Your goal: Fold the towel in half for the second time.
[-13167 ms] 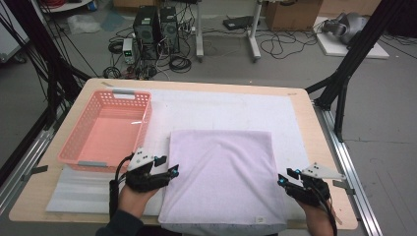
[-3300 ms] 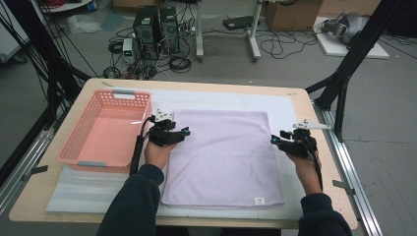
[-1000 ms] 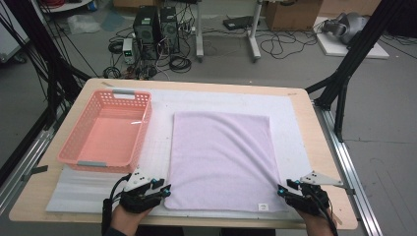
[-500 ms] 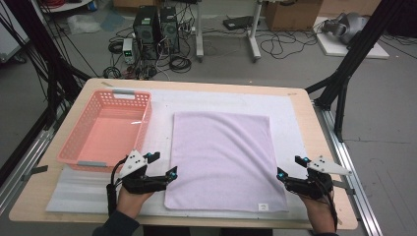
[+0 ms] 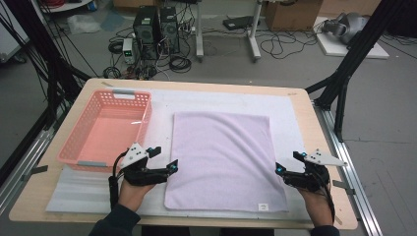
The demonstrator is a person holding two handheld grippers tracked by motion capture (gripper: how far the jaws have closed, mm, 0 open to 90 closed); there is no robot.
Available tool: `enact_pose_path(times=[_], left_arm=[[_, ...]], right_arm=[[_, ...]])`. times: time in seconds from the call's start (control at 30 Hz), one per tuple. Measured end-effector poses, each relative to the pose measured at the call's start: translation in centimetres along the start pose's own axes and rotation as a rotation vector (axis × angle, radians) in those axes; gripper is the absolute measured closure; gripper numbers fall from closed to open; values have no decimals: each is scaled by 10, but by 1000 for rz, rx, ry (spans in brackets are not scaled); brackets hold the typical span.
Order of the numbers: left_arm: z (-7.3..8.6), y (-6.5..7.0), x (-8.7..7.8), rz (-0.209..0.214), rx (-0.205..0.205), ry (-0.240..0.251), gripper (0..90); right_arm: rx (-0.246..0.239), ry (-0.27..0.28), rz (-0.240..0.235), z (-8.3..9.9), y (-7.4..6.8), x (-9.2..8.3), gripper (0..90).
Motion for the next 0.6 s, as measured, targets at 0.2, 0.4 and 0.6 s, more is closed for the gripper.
enact_pose_path(times=[0.2, 0.4, 0.6], left_arm=[[-12, -5, 8, 22, -11, -11, 183], [-29, -14, 33, 8, -25, -33, 191], [-45, -32, 61, -39, -67, -68, 216]], right_arm=[[-6, -12, -16, -5, 0, 6, 173], [23, -32, -18, -17, 14, 20, 173], [51, -83, -40, -31, 28, 48, 174]])
Point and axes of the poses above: each handheld gripper's, and its own axes: x roughly forward along the jaws, z roughly out of its underside, y roughly to its right, the point moved 7 cm from there along x, roughly forward along the jaws, and after that the axes turned 6 degrees about -y, right-handed, at the moved point
